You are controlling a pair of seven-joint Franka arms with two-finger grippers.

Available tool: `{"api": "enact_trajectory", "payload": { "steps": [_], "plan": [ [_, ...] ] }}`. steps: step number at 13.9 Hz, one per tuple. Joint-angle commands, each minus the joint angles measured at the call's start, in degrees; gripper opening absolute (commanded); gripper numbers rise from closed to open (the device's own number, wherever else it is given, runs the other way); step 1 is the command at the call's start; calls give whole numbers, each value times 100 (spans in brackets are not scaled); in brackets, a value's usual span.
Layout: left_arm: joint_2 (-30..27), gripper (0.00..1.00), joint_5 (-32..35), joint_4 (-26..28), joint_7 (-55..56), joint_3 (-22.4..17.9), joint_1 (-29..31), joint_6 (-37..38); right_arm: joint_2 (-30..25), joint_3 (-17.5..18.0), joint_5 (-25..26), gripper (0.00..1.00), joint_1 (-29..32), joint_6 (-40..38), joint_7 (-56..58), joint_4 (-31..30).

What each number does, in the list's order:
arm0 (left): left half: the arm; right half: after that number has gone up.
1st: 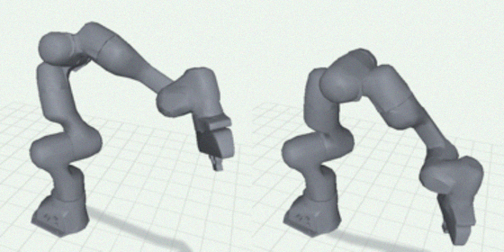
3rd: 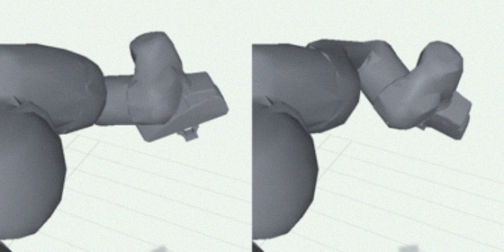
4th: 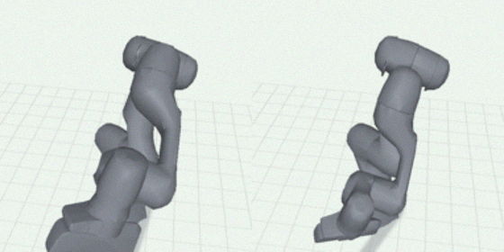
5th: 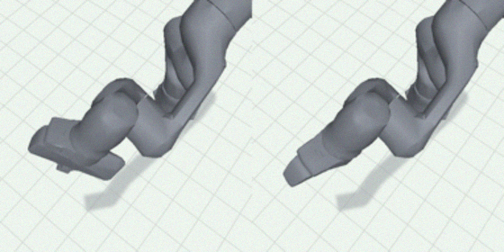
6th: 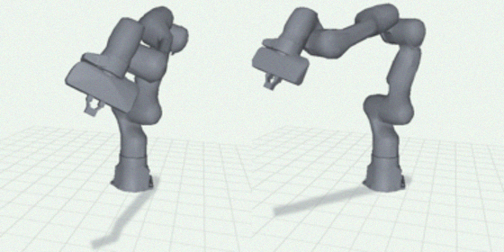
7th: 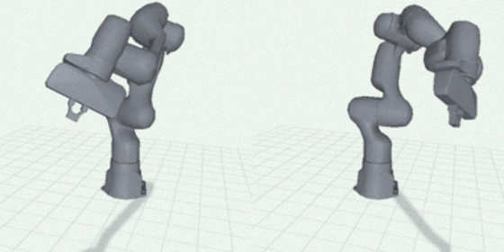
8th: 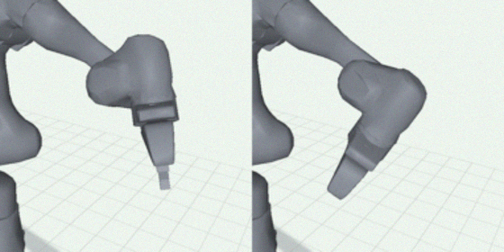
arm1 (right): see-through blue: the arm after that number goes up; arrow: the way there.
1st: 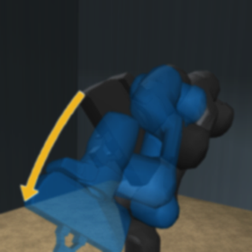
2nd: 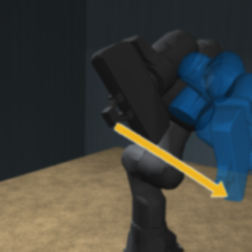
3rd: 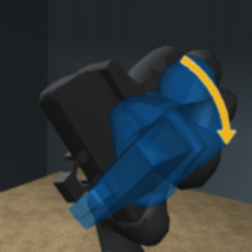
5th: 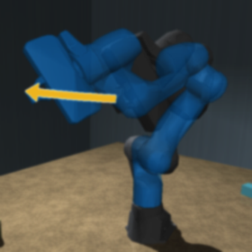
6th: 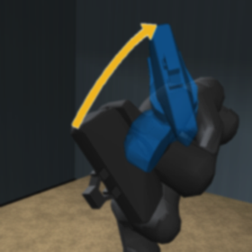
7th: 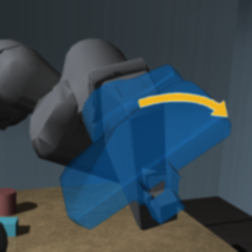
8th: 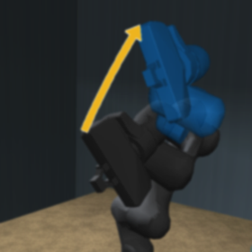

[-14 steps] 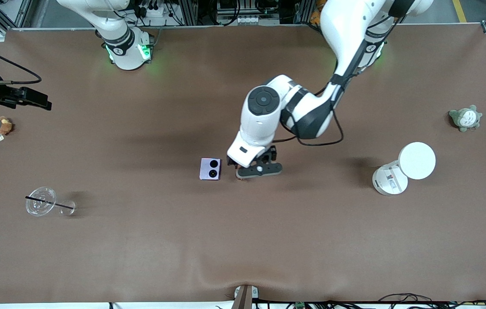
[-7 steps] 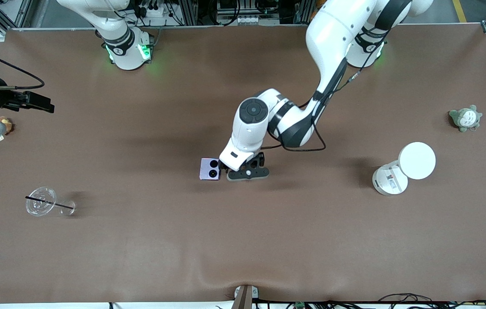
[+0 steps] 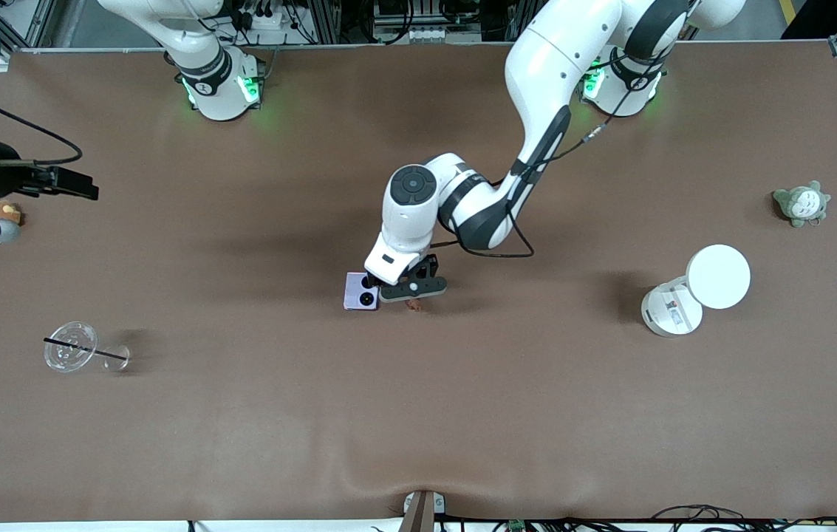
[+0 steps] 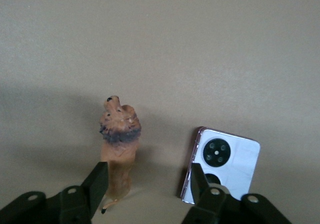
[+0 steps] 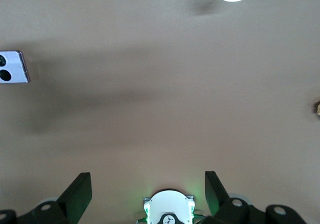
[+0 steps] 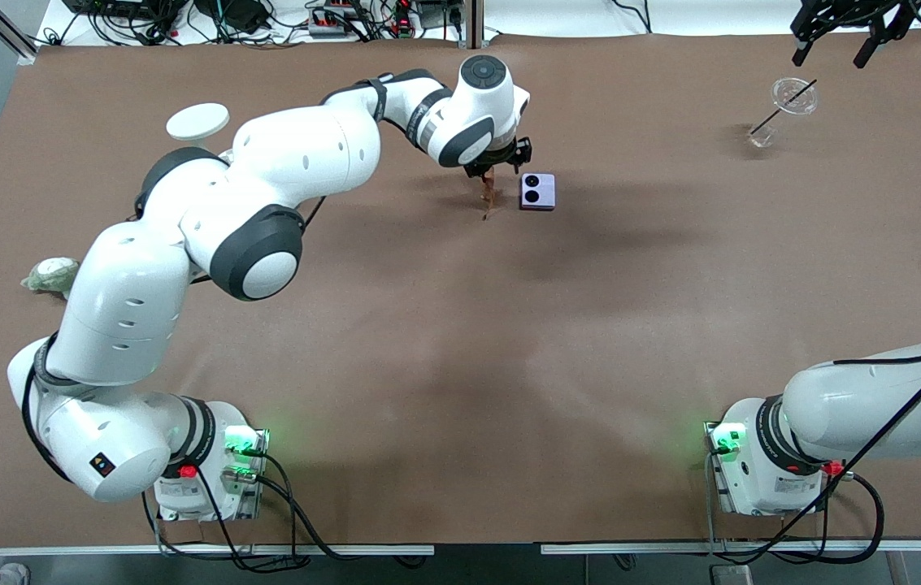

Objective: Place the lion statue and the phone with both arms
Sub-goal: 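Lower and grasp the lion with the left gripper while the right gripper reaches out, then carry the lion toward the lamp while the right gripper reaches the phone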

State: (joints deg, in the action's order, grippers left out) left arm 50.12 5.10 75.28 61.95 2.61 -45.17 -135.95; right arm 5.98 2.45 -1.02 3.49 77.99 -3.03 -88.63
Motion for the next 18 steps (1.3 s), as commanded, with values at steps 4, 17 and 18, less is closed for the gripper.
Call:
{"api": "enact_trajectory", "payload": {
  "steps": [4, 17, 18],
  "plan": [
    [50, 85, 122, 294, -411, -68, 79, -142, 526, 107, -47, 100, -102, 137, -13, 214],
    [-1011, 0, 218, 871, -701, -121, 578, 1405, 2302, 107, -100, 100, -507, 3080, -75, 329],
    [-1222, 0, 419, 1153, -815, -103, 736, 1388, 2337, 107, -100, 100, -525, 3212, -83, 329]
  ]
}}
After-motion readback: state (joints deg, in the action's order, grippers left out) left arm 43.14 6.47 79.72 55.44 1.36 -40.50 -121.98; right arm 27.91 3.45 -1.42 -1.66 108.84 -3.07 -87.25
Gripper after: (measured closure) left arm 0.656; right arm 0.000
